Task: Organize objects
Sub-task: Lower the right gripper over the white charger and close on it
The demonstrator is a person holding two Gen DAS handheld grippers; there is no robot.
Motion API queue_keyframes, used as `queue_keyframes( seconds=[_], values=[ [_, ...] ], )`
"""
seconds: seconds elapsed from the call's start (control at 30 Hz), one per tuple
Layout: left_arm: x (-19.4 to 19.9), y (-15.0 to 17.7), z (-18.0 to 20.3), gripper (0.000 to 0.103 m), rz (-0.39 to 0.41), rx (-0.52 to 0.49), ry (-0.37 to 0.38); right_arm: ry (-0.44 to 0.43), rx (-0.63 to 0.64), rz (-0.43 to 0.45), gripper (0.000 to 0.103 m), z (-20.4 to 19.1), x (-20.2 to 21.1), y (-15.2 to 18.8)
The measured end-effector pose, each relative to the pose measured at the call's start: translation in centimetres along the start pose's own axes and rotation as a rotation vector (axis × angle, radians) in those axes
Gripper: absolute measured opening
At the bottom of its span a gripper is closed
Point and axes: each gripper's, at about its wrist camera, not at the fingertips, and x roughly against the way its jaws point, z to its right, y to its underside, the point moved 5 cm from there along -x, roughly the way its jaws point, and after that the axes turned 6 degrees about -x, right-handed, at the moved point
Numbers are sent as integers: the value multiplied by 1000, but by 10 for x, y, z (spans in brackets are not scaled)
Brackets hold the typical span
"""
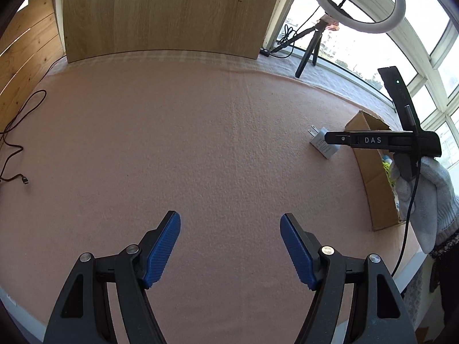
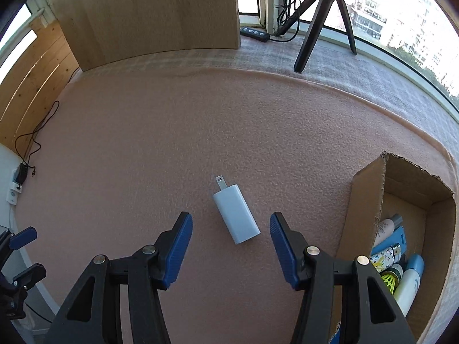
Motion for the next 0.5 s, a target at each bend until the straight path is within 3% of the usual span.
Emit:
queue_keyframes(
  seconds=[0.17,0.37,0.43,0.5],
  values=[
    [-1,3,-5,75,0,14,8,39,19,-40,52,4,-20,-4],
    [-12,-2,-2,75,-12,18,19,-25,-40,-72,52,11,-33,-3],
    [-14,-3,1,75,-15,8,22,-26,-57,-78,48,13,-36,-2],
    [-16,-4,2,75,-16,7,24,-64,-81,-94,38,14,-38,0]
  ],
)
